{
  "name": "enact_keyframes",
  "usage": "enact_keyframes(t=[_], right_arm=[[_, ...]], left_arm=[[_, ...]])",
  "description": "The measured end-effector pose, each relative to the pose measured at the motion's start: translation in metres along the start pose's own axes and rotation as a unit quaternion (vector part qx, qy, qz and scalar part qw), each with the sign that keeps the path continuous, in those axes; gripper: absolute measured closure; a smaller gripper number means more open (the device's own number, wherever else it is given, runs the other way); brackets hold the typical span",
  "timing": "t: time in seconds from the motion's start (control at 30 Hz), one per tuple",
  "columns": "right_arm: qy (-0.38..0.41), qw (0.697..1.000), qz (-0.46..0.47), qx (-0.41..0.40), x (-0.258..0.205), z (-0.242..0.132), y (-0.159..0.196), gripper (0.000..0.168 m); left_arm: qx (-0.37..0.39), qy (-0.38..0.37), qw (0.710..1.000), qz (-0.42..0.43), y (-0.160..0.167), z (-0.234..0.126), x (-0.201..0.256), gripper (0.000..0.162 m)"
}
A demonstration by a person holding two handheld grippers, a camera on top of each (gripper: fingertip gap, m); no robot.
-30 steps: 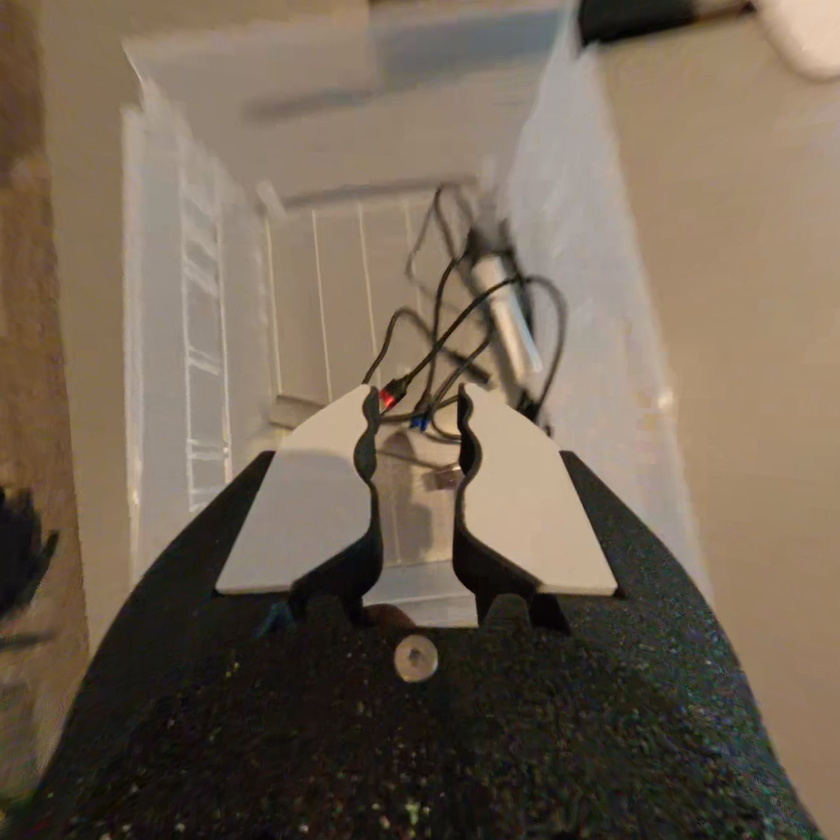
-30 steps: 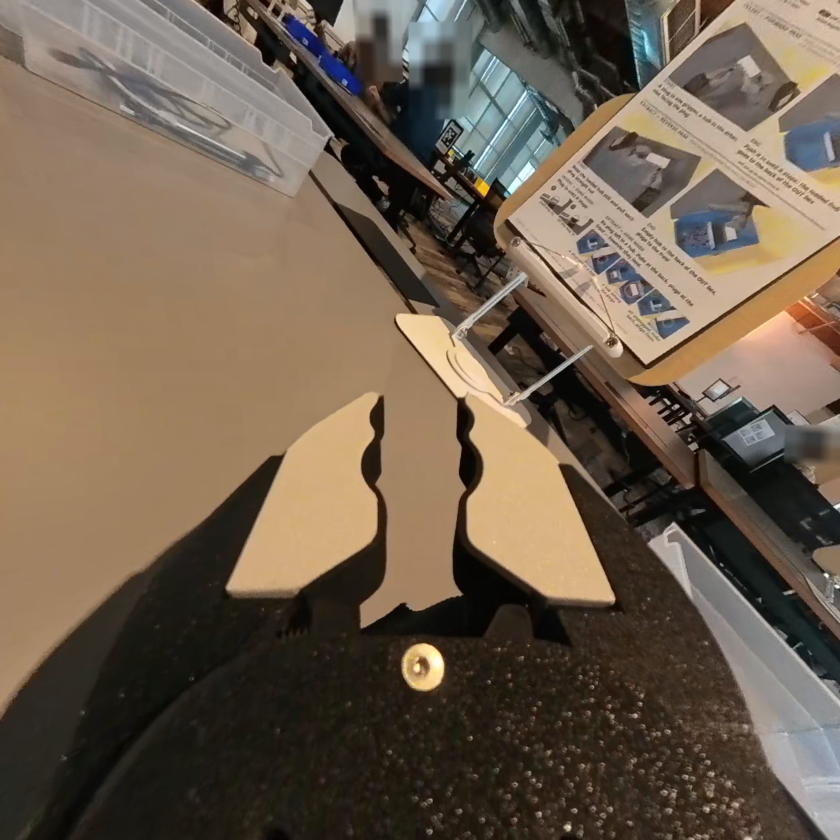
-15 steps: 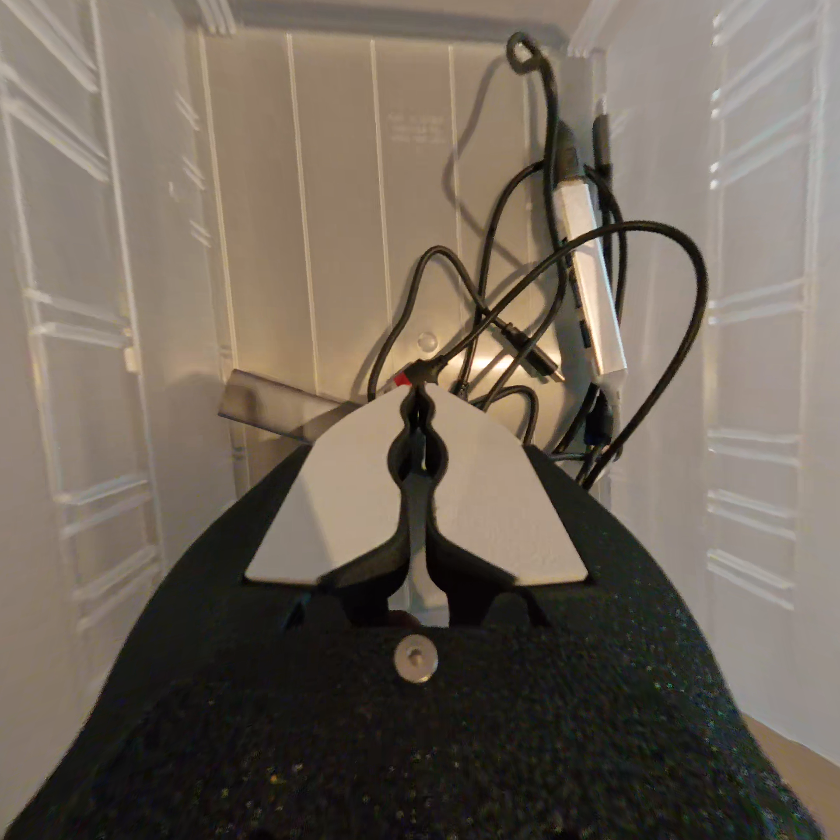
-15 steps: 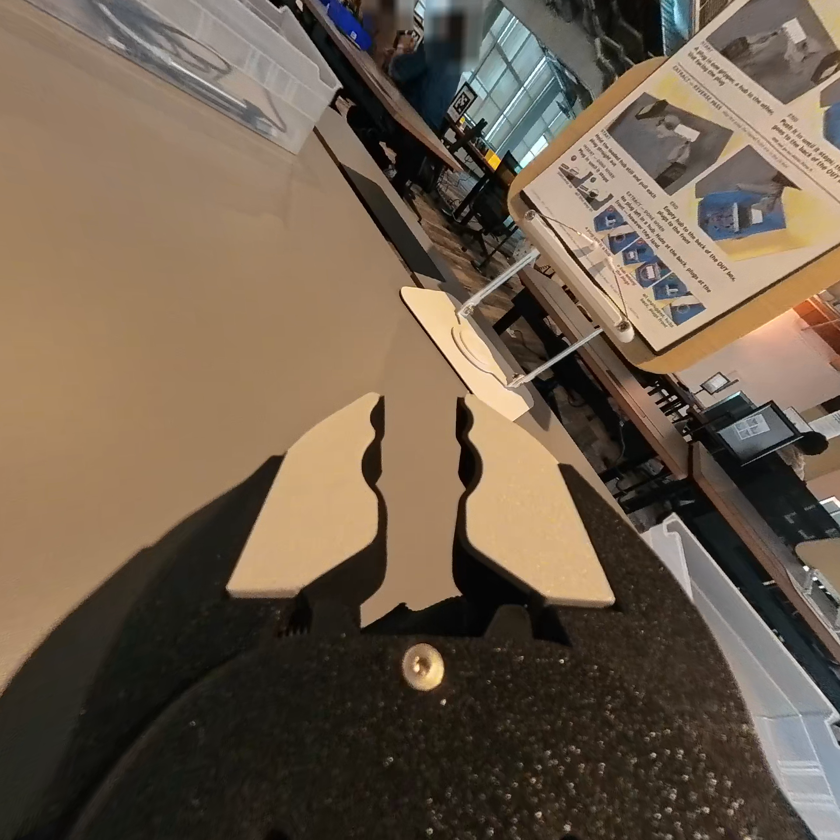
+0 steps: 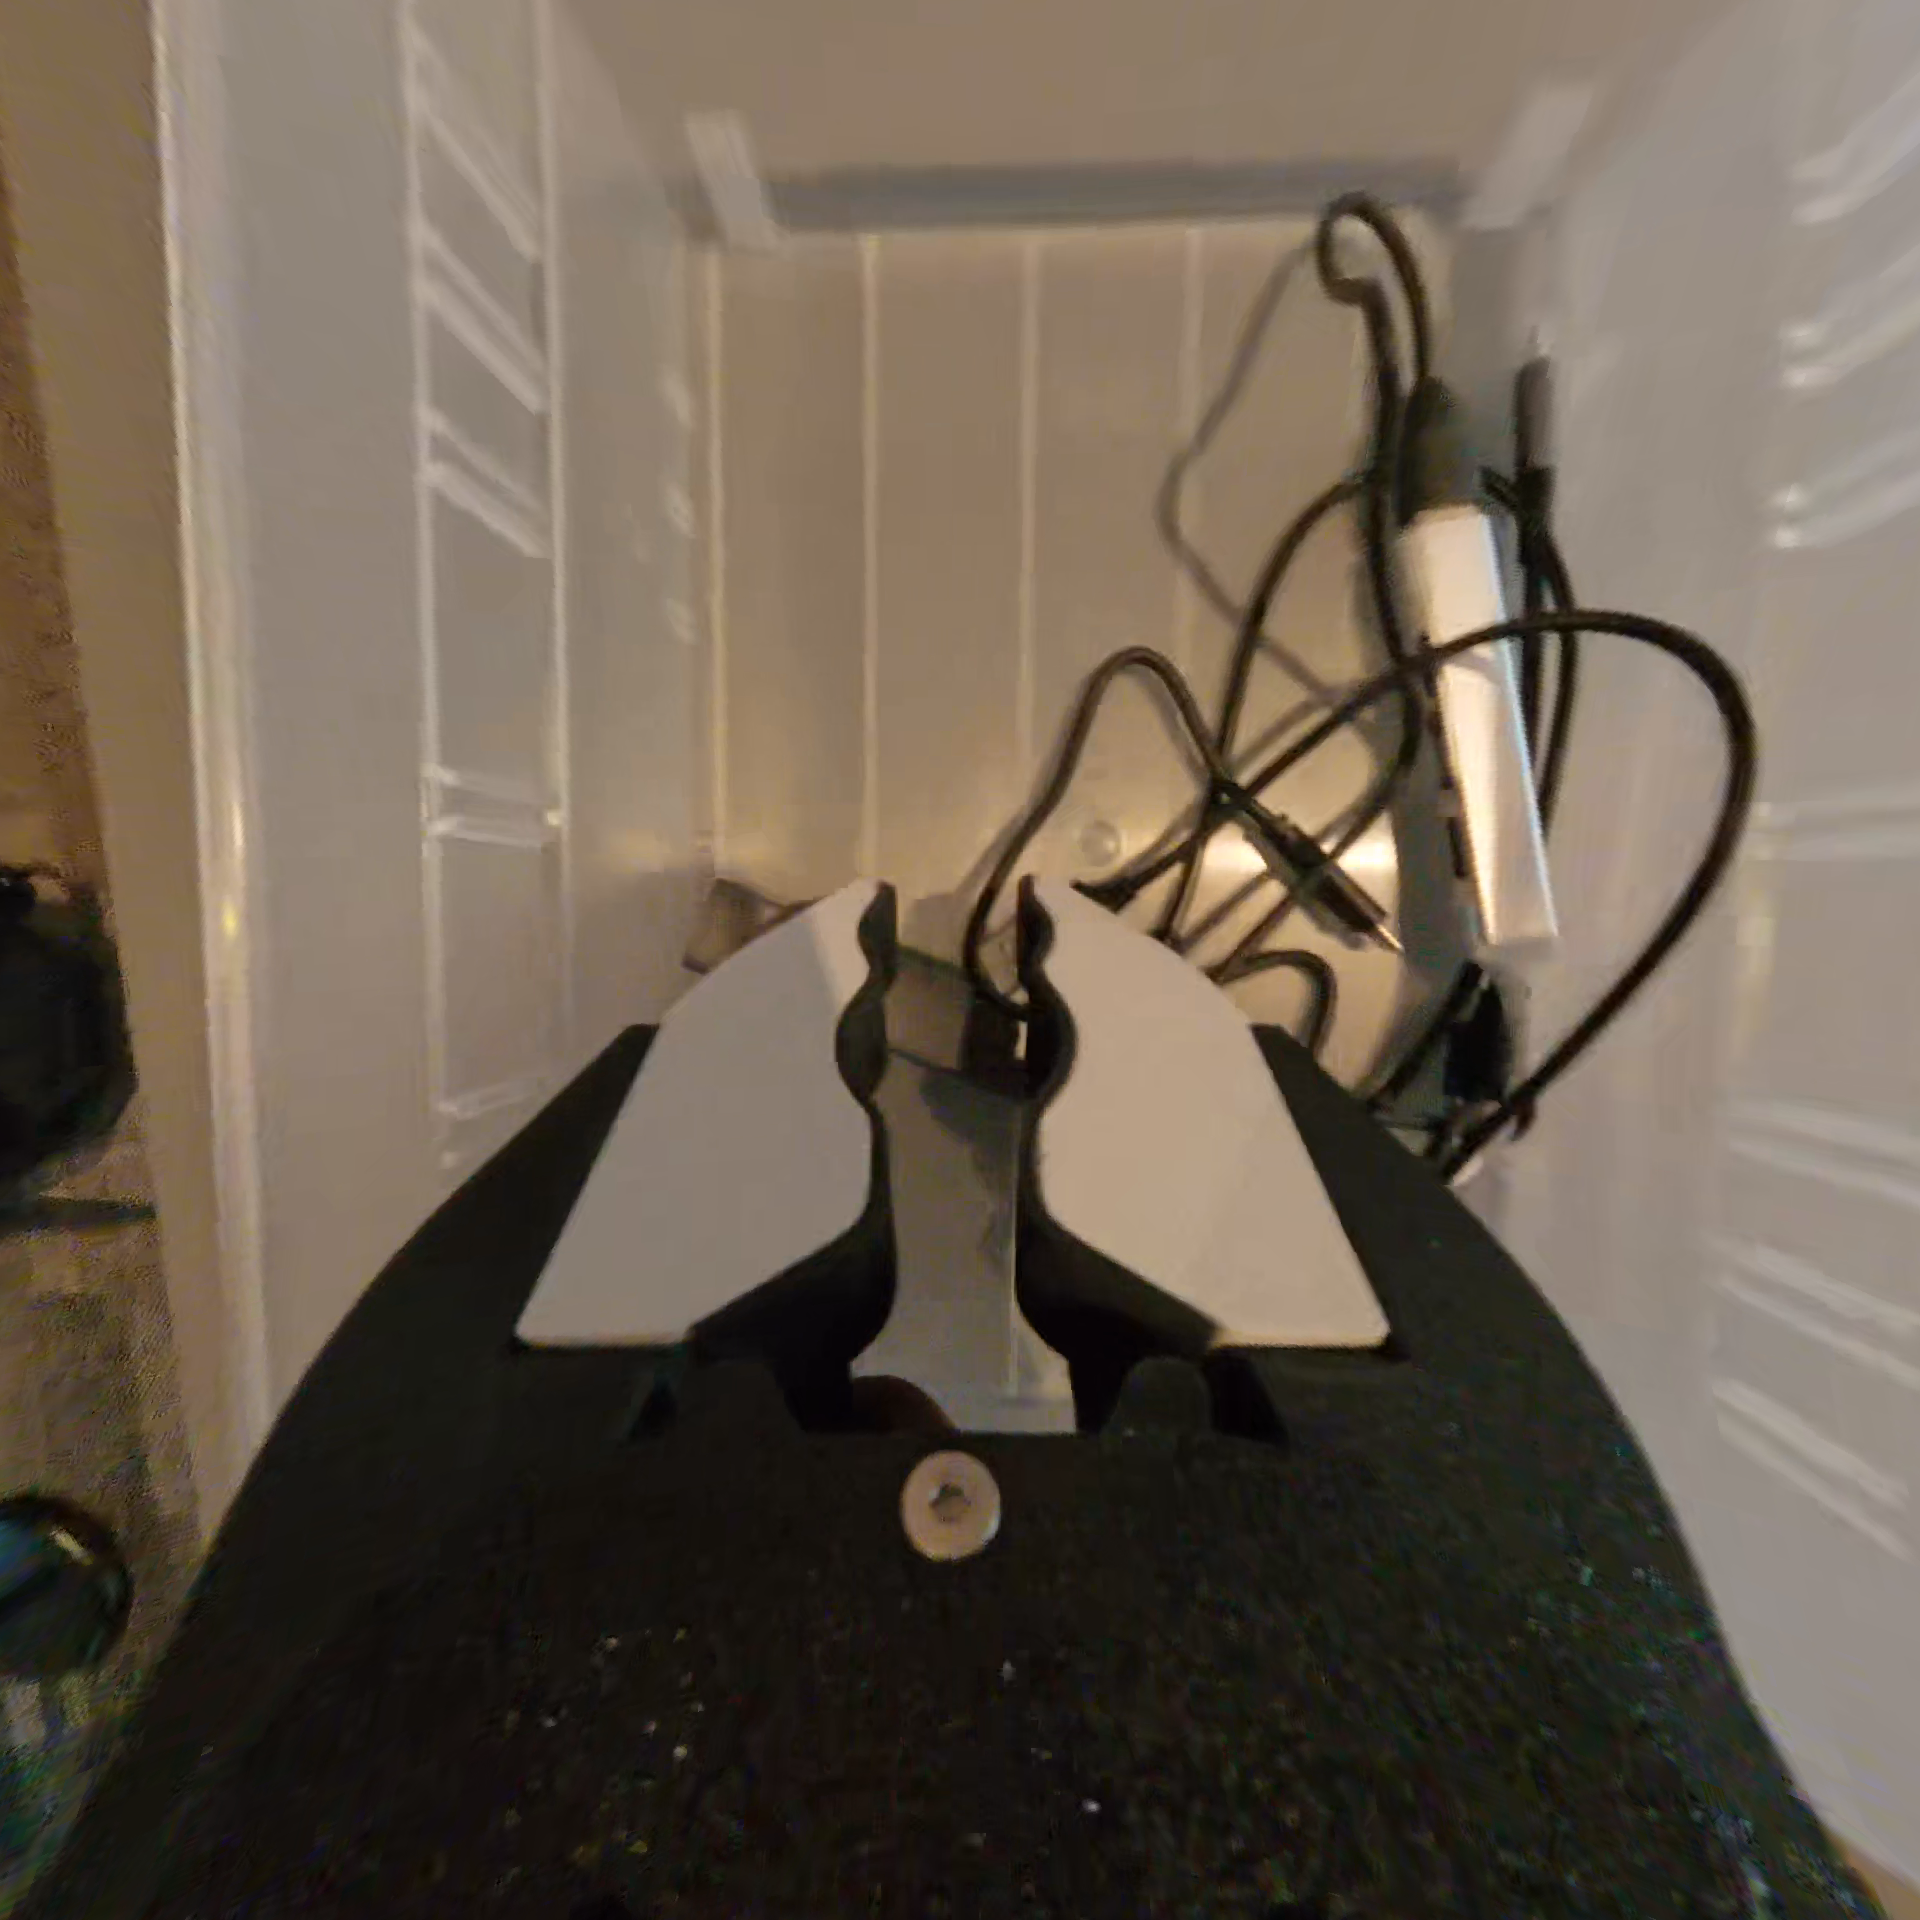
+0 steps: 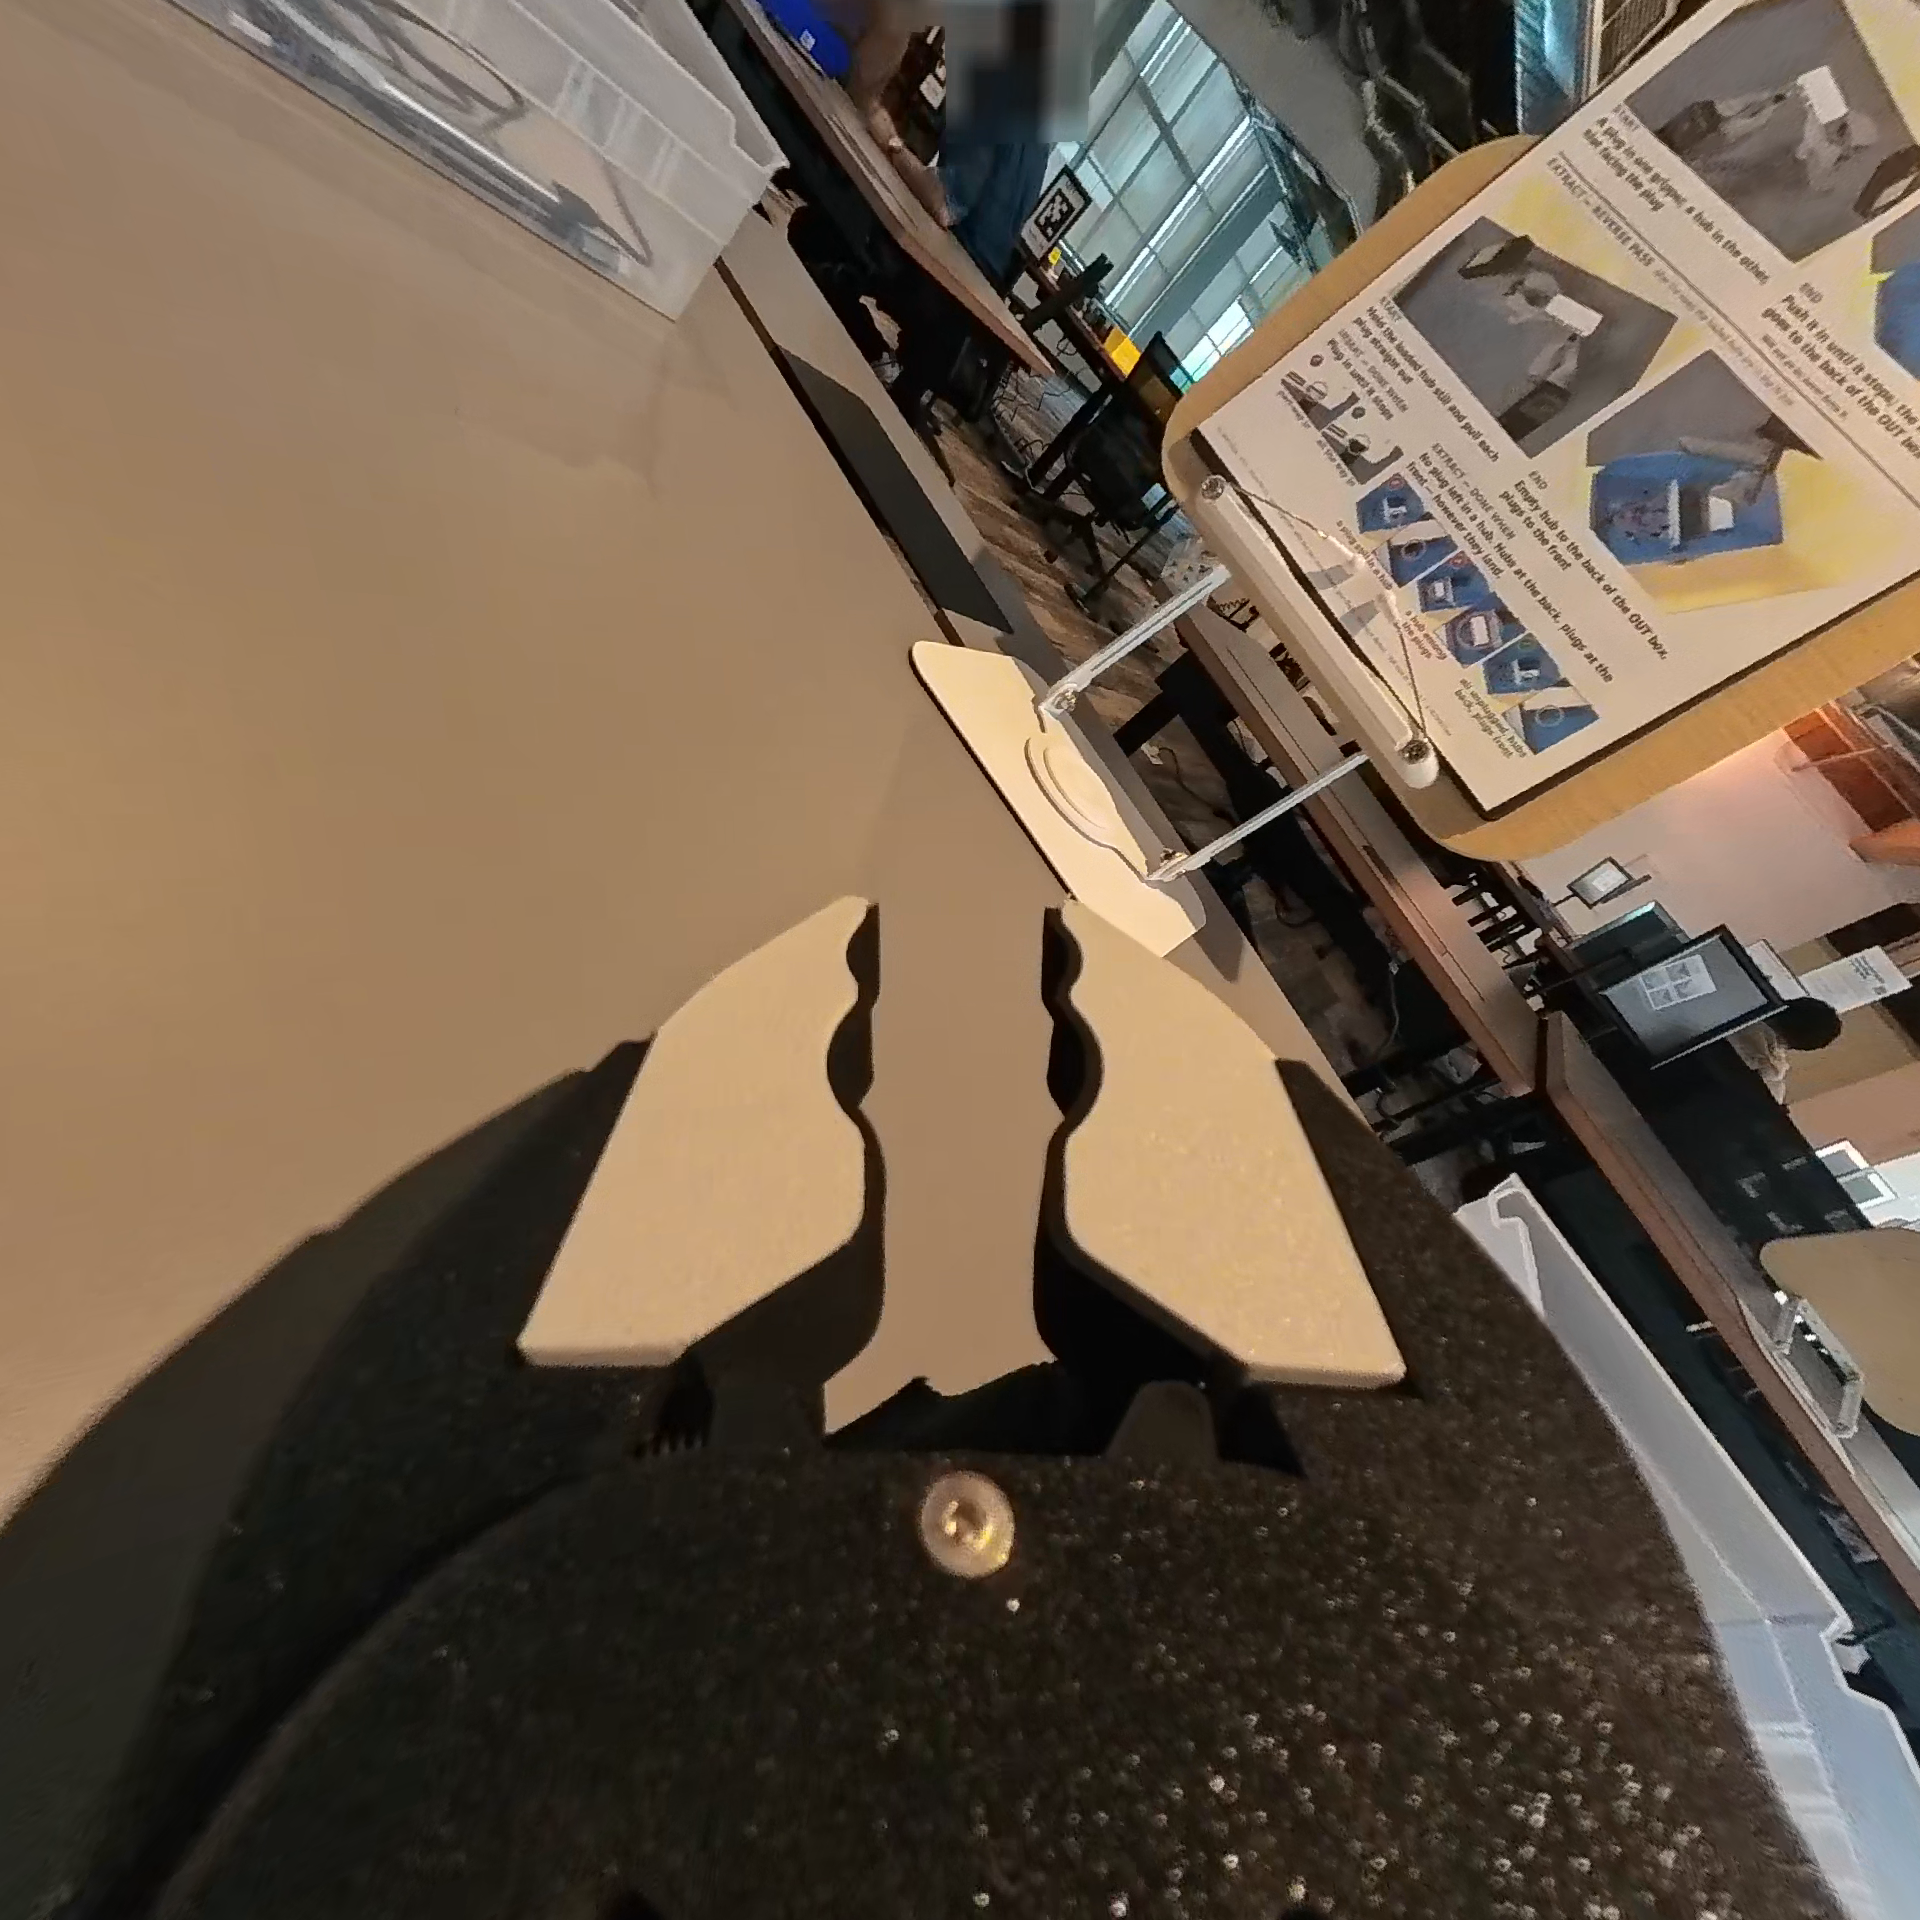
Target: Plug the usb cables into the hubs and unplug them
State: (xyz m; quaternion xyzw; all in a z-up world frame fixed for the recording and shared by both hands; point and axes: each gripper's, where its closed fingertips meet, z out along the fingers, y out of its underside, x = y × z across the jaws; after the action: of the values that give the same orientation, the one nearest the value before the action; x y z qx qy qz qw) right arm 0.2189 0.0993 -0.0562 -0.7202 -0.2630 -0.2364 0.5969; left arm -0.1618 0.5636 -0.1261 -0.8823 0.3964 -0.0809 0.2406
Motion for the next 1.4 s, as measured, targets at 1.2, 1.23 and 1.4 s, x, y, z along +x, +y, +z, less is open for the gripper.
enact_keyframes(t=[1.2,1.23,1.4], right_arm=[[0.000,1.000,-0.006,0.014,-0.004,0.001,-0.012,0.139],[0.001,1.000,-0.007,0.016,-0.004,0.000,-0.013,0.139],[0.001,1.000,-0.012,0.025,-0.006,-0.002,-0.020,0.139]], left_arm=[[0.487,-0.215,0.811,0.244,-0.142,-0.263,0.138,0.159],[0.493,-0.223,0.803,0.251,-0.145,-0.268,0.144,0.160],[0.543,-0.171,0.771,0.285,-0.149,-0.287,0.193,0.159]])
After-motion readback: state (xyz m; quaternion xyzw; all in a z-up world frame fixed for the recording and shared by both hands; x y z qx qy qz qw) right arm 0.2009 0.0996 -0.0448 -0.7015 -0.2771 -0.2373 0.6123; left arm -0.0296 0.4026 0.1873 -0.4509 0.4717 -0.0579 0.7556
